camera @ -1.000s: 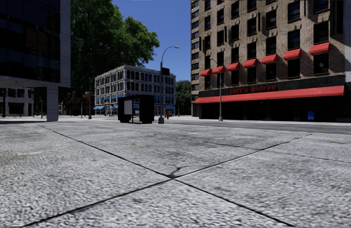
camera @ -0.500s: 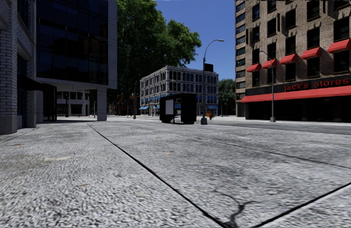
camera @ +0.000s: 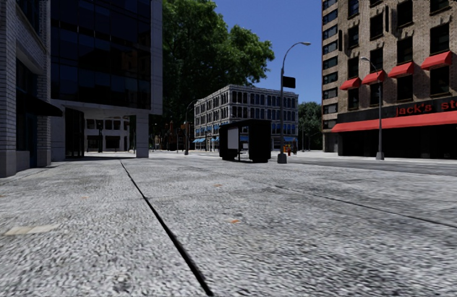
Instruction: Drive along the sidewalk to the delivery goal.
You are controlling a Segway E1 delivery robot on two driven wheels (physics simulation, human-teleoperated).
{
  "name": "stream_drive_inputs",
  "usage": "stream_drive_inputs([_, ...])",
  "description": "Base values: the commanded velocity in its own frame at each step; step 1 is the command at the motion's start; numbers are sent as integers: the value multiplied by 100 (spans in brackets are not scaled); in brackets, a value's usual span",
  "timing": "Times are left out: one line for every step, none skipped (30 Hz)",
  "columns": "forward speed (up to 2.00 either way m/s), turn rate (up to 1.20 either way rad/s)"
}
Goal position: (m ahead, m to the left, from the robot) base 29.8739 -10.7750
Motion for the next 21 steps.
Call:
stream_drive_inputs([200, 0])
stream_drive_inputs([200, 0])
stream_drive_inputs([200, 0])
stream_drive_inputs([200, 0])
stream_drive_inputs([200, 0])
stream_drive_inputs([200, 0])
stream_drive_inputs([200, 0])
stream_drive_inputs([200, 0])
stream_drive_inputs([200, 0])
stream_drive_inputs([200, 0])
stream_drive_inputs([200, 0])
stream_drive_inputs([200, 0])
stream_drive_inputs([200, 0])
stream_drive_inputs([200, 0])
stream_drive_inputs([200, 0])
stream_drive_inputs([200, 0])
stream_drive_inputs([200, 2])
stream_drive_inputs([200, 12])
stream_drive_inputs([200, 21])
stream_drive_inputs([200, 21])
stream_drive_inputs([200, 25])
